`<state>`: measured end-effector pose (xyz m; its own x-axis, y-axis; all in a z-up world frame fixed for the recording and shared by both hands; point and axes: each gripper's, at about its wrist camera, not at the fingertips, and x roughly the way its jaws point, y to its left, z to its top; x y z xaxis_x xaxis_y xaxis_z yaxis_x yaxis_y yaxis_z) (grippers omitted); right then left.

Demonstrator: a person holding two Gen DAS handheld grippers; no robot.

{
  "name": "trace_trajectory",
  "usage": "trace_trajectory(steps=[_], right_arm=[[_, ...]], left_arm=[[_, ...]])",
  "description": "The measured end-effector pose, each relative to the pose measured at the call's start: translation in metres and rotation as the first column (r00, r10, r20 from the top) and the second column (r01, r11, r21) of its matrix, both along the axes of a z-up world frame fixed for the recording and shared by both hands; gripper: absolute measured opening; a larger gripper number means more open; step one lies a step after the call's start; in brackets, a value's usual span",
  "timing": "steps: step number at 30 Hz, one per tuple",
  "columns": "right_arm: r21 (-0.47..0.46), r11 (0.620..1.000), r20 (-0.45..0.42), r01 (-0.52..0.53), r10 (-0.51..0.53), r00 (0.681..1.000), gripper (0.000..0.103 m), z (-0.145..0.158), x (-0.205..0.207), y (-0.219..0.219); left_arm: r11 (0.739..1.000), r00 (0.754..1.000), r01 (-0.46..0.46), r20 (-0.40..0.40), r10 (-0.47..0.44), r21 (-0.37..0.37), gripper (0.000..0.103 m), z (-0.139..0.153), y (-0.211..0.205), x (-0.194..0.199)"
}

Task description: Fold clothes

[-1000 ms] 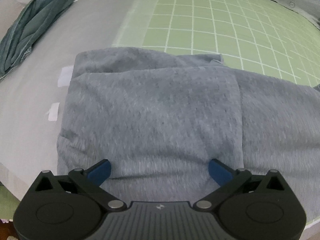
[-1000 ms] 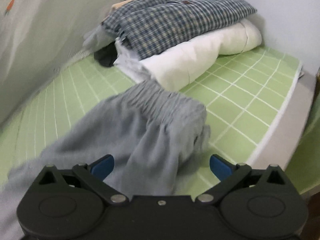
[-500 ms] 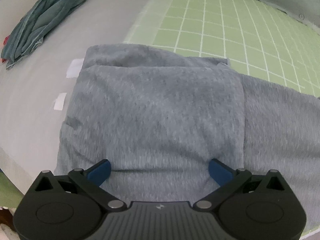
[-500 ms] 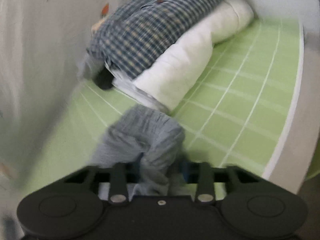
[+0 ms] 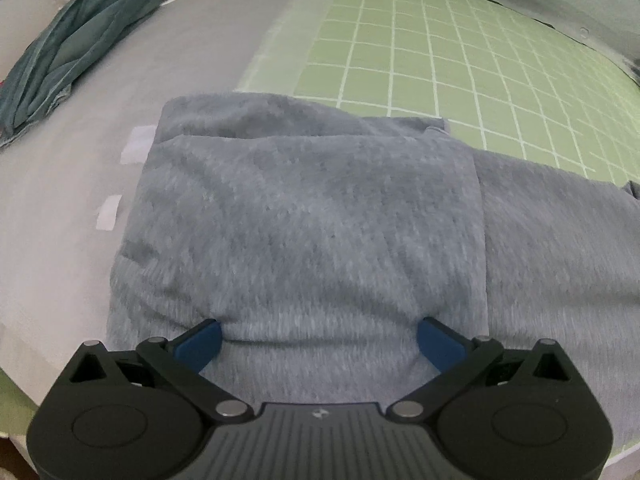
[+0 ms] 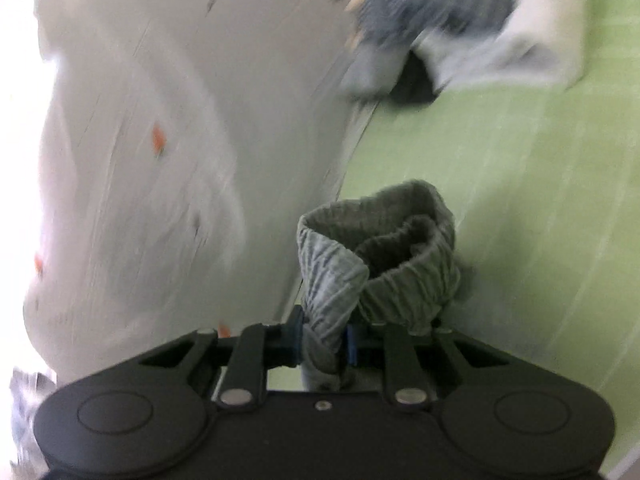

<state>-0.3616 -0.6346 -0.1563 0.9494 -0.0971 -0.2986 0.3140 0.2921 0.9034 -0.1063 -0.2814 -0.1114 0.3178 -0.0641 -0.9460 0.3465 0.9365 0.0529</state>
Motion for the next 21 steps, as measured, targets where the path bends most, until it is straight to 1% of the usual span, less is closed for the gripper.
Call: trace_trajectory(steps=[3,6,7,8,9,11,13,14,15,16,17,19,21], right_arm=[[-0.036,0.993,-0.026,-0.114,0.113,0.993,0.021,0.004,0.029,0.035],[-0.054,0.975,-0.058,-0.217,0.214,0.975,0.021,0.003,0.056,0.069],[-0.067,0.965,-0.082,-0.254,0.248,0.965,0.021,0.002,0.064,0.080],[-0.084,0.952,-0.115,-0.294,0.284,0.952,0.022,0.002,0.073,0.091],[-0.103,0.937,-0.169,-0.334,0.314,0.934,0.023,0.000,0.082,0.102],[-0.126,0.906,-0.288,-0.404,0.356,0.889,0.034,-0.007,0.098,0.122],[-0.124,0.885,-0.372,-0.449,0.378,0.847,0.036,-0.013,0.109,0.137],[-0.131,0.878,-0.392,-0.460,0.380,0.838,0.044,-0.012,0.111,0.143],[-0.145,0.874,-0.400,-0.465,0.378,0.835,0.048,-0.008,0.112,0.146],[-0.159,0.869,-0.409,-0.469,0.375,0.832,0.058,-0.003,0.113,0.149],[-0.183,0.865,-0.416,-0.467,0.363,0.834,0.064,0.005,0.114,0.150],[-0.236,0.861,-0.401,-0.450,0.336,0.852,0.065,0.020,0.111,0.154],[-0.283,0.871,-0.382,-0.402,0.282,0.880,0.068,0.030,0.109,0.152]], left_arm=[[1.000,1.000,0.024,0.002,-0.024,-0.008,0.103,0.000,0.001,0.001],[0.998,0.999,0.054,0.010,-0.054,-0.011,0.103,-0.002,0.002,0.004],[0.998,0.998,0.069,0.014,-0.069,-0.011,0.103,-0.002,0.002,0.004],[0.996,0.996,0.084,0.016,-0.084,-0.014,0.103,-0.002,0.003,0.005],[0.995,0.995,0.096,0.014,-0.096,-0.019,0.103,-0.003,0.004,0.007],[0.993,0.993,0.118,0.009,-0.118,-0.026,0.103,-0.005,0.006,0.012],[0.990,0.991,0.137,0.006,-0.137,-0.029,0.103,-0.007,0.007,0.018],[0.989,0.990,0.144,0.005,-0.144,-0.030,0.103,-0.007,0.008,0.019],[0.988,0.989,0.150,0.006,-0.150,-0.031,0.103,-0.008,0.008,0.019],[0.987,0.988,0.155,0.007,-0.155,-0.032,0.103,-0.008,0.008,0.020],[0.987,0.987,0.159,0.008,-0.159,-0.033,0.103,-0.009,0.008,0.020],[0.985,0.986,0.166,0.012,-0.166,-0.034,0.103,-0.009,0.009,0.020],[0.984,0.985,0.172,0.012,-0.172,-0.035,0.103,-0.013,0.007,0.025]])
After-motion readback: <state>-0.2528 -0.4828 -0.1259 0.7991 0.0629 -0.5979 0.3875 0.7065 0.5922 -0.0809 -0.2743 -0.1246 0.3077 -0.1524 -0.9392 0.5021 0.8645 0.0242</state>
